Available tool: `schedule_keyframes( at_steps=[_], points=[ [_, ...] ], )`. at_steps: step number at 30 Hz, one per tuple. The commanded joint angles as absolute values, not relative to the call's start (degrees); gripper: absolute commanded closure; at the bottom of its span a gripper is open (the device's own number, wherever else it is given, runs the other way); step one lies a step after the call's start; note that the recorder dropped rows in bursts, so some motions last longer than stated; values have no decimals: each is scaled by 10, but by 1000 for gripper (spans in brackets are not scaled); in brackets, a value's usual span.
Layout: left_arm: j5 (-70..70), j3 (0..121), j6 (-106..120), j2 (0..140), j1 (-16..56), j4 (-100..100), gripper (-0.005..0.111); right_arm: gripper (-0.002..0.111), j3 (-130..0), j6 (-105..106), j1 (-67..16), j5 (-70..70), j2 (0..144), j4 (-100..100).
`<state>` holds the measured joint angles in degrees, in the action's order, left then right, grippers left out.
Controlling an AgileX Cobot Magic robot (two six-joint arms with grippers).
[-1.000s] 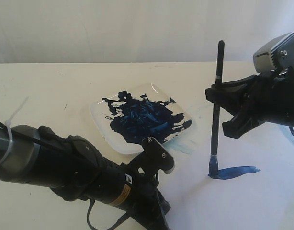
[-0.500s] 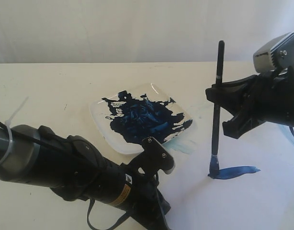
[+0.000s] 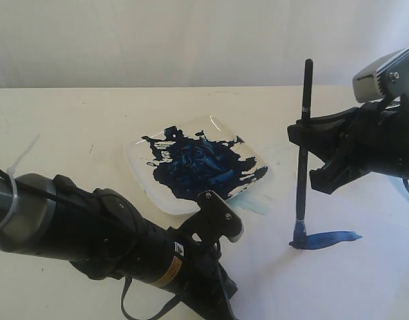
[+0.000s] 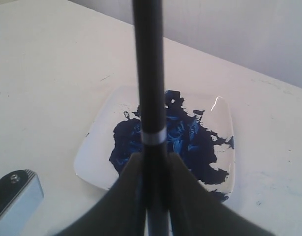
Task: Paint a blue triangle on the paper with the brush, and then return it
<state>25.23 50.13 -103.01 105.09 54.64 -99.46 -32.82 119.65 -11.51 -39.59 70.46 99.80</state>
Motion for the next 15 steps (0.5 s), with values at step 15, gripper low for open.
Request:
schedule_keyframes(
  at_steps=[15],
  points=[
    [249,497,-1032,1050,547,-999,107,108,-325,1121,-116,-387,701,945]
  ],
)
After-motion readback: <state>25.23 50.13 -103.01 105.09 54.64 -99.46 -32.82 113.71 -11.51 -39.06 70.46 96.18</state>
